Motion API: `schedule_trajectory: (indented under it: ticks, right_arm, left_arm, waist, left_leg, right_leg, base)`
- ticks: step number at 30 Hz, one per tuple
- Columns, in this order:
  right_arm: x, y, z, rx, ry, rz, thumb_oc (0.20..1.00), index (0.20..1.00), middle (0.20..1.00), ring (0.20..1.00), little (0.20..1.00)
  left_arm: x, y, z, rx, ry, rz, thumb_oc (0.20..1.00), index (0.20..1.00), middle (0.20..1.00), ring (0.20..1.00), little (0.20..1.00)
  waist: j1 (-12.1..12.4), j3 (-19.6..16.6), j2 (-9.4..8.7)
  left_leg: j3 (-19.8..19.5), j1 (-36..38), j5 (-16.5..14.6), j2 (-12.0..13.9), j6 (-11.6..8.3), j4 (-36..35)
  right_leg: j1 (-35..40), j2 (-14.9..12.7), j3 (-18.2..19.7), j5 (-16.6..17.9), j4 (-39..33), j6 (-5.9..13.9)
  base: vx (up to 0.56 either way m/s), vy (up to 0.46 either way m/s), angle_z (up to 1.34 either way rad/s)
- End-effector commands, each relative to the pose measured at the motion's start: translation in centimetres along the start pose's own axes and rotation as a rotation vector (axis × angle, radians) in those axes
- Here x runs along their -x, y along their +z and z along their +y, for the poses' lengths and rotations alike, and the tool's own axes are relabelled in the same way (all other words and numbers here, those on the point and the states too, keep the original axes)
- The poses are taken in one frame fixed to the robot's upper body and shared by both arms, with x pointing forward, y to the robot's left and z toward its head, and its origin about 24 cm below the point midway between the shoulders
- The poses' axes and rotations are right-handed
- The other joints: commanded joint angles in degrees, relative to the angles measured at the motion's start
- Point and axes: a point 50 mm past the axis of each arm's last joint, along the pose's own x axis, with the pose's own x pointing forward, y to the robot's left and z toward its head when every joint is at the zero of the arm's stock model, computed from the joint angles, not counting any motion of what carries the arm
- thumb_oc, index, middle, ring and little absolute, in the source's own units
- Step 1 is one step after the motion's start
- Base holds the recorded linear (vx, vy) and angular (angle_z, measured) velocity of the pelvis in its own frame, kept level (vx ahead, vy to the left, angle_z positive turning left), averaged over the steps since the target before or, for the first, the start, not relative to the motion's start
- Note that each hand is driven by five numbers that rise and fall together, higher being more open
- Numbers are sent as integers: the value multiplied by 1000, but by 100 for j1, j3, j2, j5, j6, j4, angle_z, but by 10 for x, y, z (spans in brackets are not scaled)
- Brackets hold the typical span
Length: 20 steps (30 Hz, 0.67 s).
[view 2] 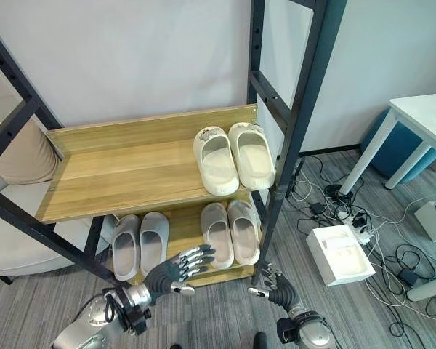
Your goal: Arrange the slippers neatly on the shoe rack.
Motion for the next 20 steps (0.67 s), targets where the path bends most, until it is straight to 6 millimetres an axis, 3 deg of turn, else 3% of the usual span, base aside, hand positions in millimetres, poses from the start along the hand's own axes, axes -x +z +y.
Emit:
schedule_trajectory:
  ticks: [1, 4, 6, 10, 20]
  right_arm:
    - [-5, 28, 12, -3, 30, -153, 1000, 1000, 1000, 1000, 1000]
    - [-7, 26, 15, -19, 8, -149, 1000, 1000, 1000, 1000, 1000]
    - [-8, 25, 15, -19, 1, -147, 1000, 1000, 1000, 1000, 1000]
    - [-15, 14, 10, 14, -75, -94, 1000, 1000, 1000, 1000, 1000]
    - [-30, -8, 0, -2, -188, 36, 1000, 1000, 1000, 1000, 1000]
  left_arm:
    - [5, -2, 24, -102, 175, -2, 1000, 1000, 1000, 1000, 1000]
    - [10, -26, 36, -34, 339, 66, 1000, 1000, 1000, 1000, 1000]
    - [11, -31, 39, -23, 374, 79, 1000, 1000, 1000, 1000, 1000]
    - [22, -55, 62, 67, 641, 143, 1000, 1000, 1000, 1000, 1000]
    - [41, -72, 81, 186, 891, 164, 1000, 1000, 1000, 1000, 1000]
  waist:
    - [-10, 80, -229]
    - [21, 76, -263]
    - [24, 79, -270]
    - [74, 71, -303]
    - [157, 75, -325]
  left_leg:
    - [-310, 123, -309, 212, -132, 2]
    - [-343, 123, -297, 206, -116, 2]
    - [-350, 121, -293, 201, -115, 2]
    - [-370, 120, -271, 187, -102, 2]
    - [-338, 183, -284, 184, -92, 2]
  right_leg:
    - [335, -198, -127, -519, 7, 295]
    - [358, -189, -134, -534, 7, 266]
    - [365, -186, -141, -537, 7, 263]
    - [394, -185, -186, -545, 7, 231]
    - [462, -224, -204, -548, 7, 223]
  base:
    - [0, 0, 0]
    - [0, 0, 0]
    - [-5, -10, 7]
    - [-6, -17, 8]
    - [4, -3, 2]
